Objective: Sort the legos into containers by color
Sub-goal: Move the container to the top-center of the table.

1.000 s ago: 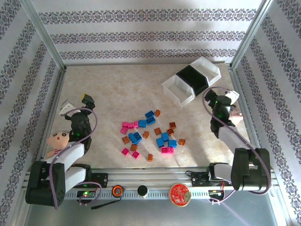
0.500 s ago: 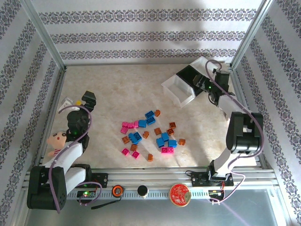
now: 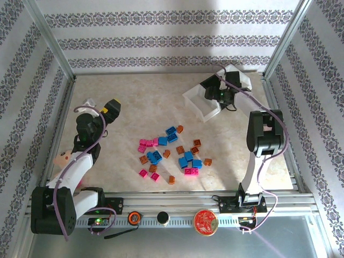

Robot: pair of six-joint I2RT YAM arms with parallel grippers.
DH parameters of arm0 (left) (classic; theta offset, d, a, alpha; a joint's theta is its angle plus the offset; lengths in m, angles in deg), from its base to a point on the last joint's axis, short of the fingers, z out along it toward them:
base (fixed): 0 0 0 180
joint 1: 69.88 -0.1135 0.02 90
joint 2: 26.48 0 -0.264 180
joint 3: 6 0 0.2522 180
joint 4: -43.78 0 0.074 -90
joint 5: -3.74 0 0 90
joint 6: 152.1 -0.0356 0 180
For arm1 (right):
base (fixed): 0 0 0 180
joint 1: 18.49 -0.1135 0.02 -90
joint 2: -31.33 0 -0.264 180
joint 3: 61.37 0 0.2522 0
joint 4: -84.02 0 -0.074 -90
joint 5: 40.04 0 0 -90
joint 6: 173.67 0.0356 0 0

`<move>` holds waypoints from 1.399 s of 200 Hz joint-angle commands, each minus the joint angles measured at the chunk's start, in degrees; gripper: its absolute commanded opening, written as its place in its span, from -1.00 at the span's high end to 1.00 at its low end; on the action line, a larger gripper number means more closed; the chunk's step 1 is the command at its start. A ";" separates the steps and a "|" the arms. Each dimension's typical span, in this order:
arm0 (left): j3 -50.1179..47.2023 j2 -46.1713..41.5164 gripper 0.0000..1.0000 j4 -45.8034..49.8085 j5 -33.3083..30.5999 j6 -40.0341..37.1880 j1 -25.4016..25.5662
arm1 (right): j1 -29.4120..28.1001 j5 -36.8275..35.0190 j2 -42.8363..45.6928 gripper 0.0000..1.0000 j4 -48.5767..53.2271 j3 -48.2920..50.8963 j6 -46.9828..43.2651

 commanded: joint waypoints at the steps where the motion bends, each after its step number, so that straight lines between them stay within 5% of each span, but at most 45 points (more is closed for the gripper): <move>1: 2.31 1.07 -0.81 5.42 4.26 -1.95 2.22 | -1.63 -3.99 -2.59 -0.41 7.36 -3.78 -3.76; 81: 6.53 2.39 -0.65 14.27 0.71 -8.31 10.63 | -10.42 -11.73 -3.38 -0.12 9.37 -5.87 -4.53; 172: 7.58 2.10 -0.48 18.19 -0.42 -10.97 12.81 | -14.03 -13.63 -13.24 0.27 19.15 -18.44 1.57; 224: 7.34 0.89 -0.44 19.53 -0.39 -11.06 12.77 | -19.86 -12.19 -13.59 0.68 14.67 -18.26 11.53; 280: 6.30 -2.24 -0.45 21.90 -1.15 -11.91 12.75 | -27.78 -14.39 -16.27 0.84 12.11 -20.94 22.87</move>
